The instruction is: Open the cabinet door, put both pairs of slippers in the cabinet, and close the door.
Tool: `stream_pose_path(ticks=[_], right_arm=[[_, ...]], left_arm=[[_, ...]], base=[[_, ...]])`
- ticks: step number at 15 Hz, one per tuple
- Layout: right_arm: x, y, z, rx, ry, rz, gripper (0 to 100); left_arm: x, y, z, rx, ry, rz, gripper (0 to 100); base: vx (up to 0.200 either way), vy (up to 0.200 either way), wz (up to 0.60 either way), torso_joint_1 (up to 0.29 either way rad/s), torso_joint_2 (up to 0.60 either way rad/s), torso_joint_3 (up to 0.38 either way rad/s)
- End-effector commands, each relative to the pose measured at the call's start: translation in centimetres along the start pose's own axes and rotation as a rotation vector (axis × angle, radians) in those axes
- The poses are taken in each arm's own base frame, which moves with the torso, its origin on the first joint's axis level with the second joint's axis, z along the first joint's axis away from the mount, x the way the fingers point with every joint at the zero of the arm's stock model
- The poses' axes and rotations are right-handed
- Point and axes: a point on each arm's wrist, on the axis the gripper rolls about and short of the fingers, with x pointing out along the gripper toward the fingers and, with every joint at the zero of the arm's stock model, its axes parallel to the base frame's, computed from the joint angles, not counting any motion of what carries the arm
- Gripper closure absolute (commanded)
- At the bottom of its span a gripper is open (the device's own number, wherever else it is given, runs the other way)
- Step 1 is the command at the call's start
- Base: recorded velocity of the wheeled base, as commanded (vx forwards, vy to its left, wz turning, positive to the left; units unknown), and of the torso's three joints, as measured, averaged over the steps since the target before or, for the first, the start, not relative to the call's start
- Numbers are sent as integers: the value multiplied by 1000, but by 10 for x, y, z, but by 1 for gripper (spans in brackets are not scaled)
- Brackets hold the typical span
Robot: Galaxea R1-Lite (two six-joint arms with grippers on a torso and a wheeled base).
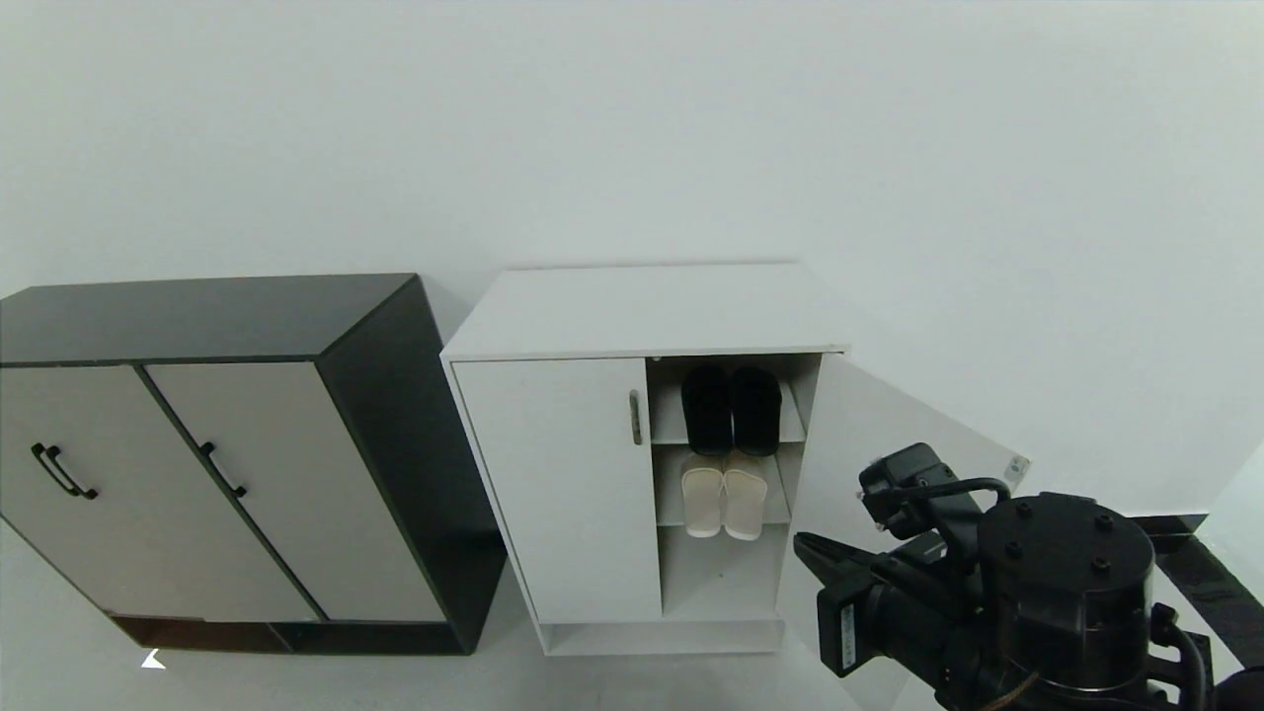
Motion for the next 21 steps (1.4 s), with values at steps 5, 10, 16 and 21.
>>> stream_pose_path(ticks=[5, 10, 16, 21], right_arm=[[1, 0, -3, -15, 13, -1, 100], [3, 0, -3, -14, 8, -13, 100], [27, -61, 2, 51, 21, -185, 100], [38, -154, 7, 93, 24, -363, 100]], left_arm=[[0, 0, 0, 3, 1, 0, 100], [0, 0, 0, 3, 1, 0, 100], [0, 0, 0, 3, 1, 0, 100], [0, 0, 0, 1, 1, 0, 100]], base=[[-40, 0, 0, 21, -38, -18], [-160, 0, 0, 4, 1, -2], [0, 0, 0, 0, 0, 0], [0, 0, 0, 0, 0, 0]])
